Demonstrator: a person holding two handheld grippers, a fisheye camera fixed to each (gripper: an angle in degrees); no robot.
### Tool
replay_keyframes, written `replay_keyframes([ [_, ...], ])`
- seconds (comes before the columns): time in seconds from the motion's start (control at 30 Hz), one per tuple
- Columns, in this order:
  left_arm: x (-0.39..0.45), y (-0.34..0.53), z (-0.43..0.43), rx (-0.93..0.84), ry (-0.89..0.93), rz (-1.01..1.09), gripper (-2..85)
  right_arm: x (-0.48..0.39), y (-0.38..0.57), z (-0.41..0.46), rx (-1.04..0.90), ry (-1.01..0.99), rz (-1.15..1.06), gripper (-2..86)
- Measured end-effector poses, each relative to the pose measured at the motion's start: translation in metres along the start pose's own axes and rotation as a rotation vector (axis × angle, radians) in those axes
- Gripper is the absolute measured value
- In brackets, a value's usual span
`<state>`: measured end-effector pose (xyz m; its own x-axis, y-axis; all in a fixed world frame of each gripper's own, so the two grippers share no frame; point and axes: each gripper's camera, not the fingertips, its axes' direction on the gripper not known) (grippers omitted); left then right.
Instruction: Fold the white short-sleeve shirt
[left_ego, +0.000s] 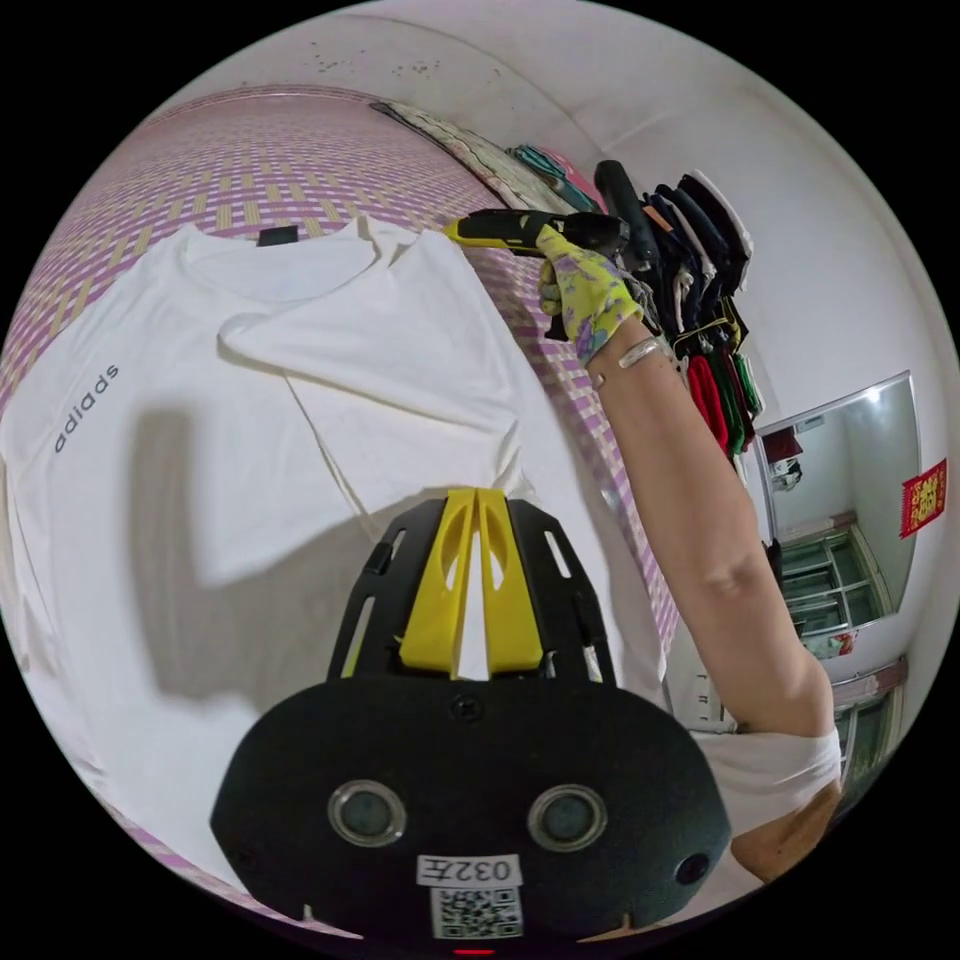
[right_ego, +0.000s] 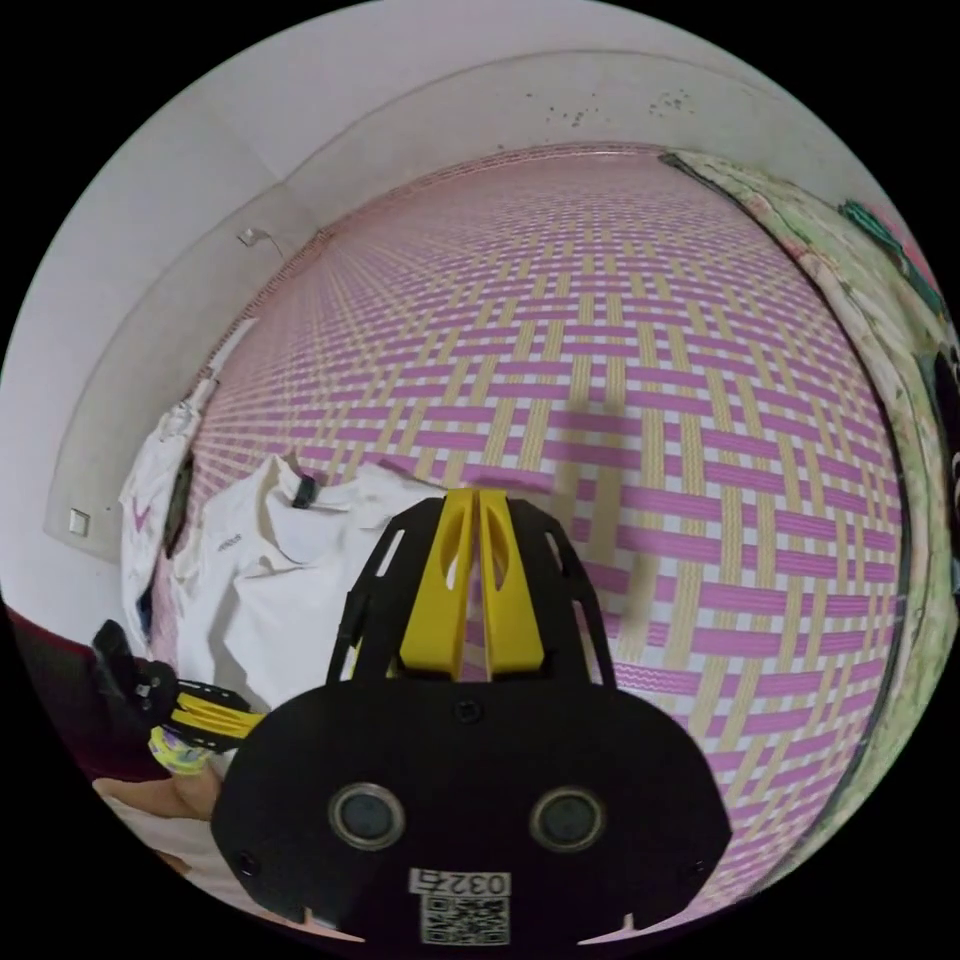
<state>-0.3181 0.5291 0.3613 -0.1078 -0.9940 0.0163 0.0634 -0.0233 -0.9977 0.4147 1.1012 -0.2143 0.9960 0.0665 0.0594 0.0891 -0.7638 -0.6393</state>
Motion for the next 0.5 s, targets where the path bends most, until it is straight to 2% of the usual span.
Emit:
replay_keyframes([
  [0.03,0.001,0.0,-0.003,-0.002,0.001,0.003,-1.0,-0.002,0.0,0.003,-0.046,0.073,0.0,-0.5],
  [0.1,-0.003,0.001,-0.009,0.016,0.02,-0.012,-1.0,-0.012,0.007,-0.015,0.041,0.13,-0.019,0.2],
  [0.17,-0.015,0.009,-0.037,0.149,0.13,-0.043,-1.0,-0.041,0.029,-0.047,0.206,0.062,-0.132,0.2],
  [0.2,-0.019,0.013,-0.046,0.193,0.155,-0.053,-1.0,-0.05,0.033,-0.051,0.209,0.023,-0.17,0.3],
  [0.27,-0.036,0.036,-0.086,0.396,0.157,-0.136,-0.9,-0.096,0.05,-0.045,0.113,-0.135,-0.352,1.7],
  [0.37,-0.06,0.078,-0.129,0.678,0.194,-0.255,-0.9,-0.156,0.092,-0.025,-0.007,-0.154,-0.543,3.6],
  [0.5,-0.074,0.109,-0.156,0.841,0.224,-0.325,-0.9,-0.203,0.143,-0.004,-0.108,-0.15,-0.667,6.7],
])
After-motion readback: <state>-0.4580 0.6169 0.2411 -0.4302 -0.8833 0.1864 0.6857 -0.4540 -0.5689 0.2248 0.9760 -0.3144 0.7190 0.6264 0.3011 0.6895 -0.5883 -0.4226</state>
